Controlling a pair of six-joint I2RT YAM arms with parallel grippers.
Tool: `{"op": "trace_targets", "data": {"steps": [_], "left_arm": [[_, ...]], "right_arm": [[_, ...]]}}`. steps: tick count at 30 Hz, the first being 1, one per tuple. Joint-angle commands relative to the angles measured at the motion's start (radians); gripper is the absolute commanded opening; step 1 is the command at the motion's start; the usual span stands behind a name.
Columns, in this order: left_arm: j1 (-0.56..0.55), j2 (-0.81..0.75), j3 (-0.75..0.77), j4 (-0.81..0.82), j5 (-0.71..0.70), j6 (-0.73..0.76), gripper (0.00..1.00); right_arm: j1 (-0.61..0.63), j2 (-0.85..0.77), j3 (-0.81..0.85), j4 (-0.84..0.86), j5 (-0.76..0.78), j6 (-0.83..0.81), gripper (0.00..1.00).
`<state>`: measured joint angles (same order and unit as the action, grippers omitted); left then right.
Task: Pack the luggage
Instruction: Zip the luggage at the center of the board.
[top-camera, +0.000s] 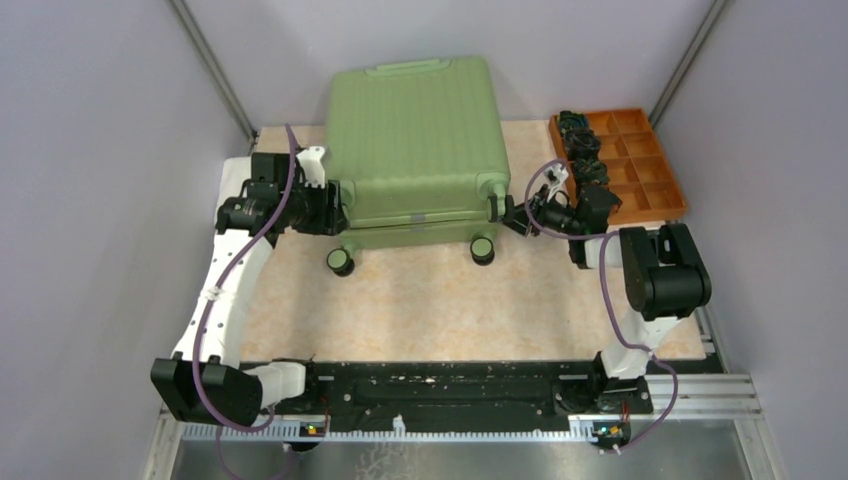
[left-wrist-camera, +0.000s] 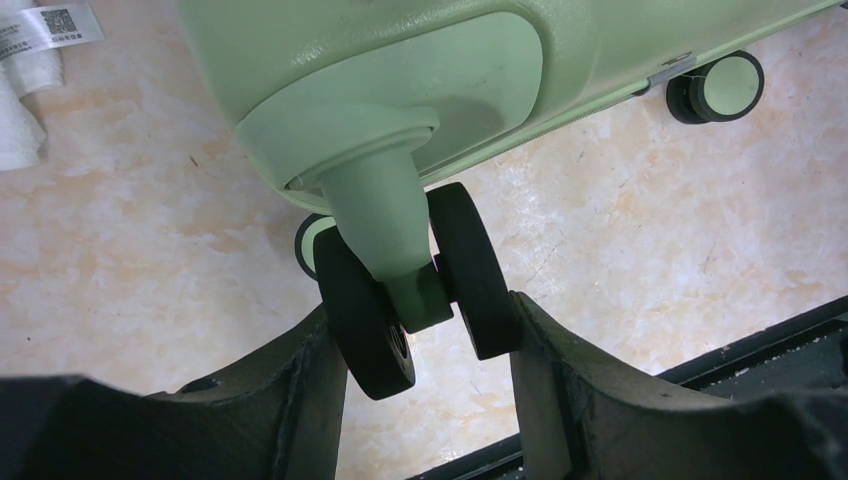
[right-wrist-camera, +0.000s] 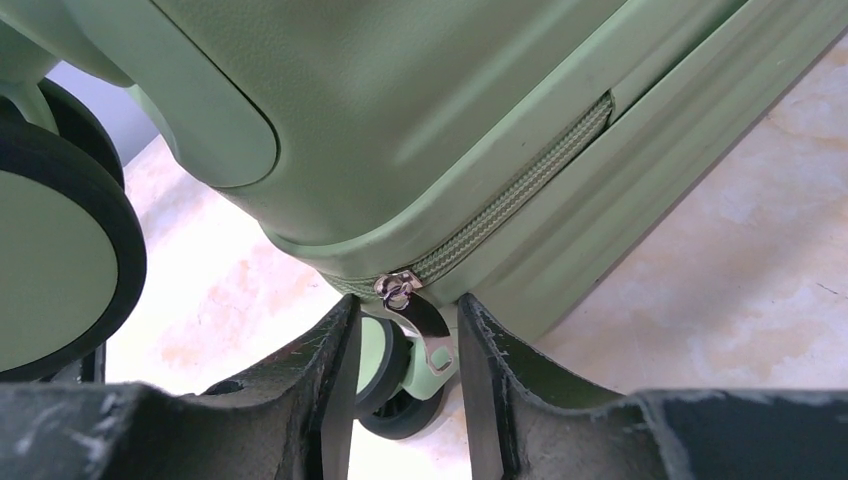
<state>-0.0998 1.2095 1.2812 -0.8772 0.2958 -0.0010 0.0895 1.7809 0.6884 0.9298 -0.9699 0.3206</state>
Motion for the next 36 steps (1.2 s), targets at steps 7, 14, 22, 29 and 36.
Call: {"op": "trace_targets", "data": {"steps": [7, 14, 22, 29, 36], "left_arm": [[-0.014, -0.021, 0.136, 0.173, 0.036, 0.037, 0.0], [-0.014, -0.023, 0.145, 0.16, 0.033, 0.034, 0.0], [-0.014, -0.013, 0.157, 0.155, 0.032, 0.028, 0.0], [-0.014, 0.0, 0.183, 0.141, 0.037, 0.03, 0.0], [-0.014, 0.006, 0.186, 0.138, 0.04, 0.027, 0.0]], "right_arm": [[0.015, -0.02, 0.009, -0.081, 0.085, -0.046, 0.2], [-0.023, -0.173, 0.039, -0.387, 0.28, -0.141, 0.6], [-0.022, -0.13, 0.149, -0.495, 0.129, -0.381, 0.57], [-0.023, -0.073, 0.248, -0.65, 0.044, -0.589, 0.57], [-0.022, -0.067, 0.259, -0.686, -0.085, -0.607, 0.6]]}}
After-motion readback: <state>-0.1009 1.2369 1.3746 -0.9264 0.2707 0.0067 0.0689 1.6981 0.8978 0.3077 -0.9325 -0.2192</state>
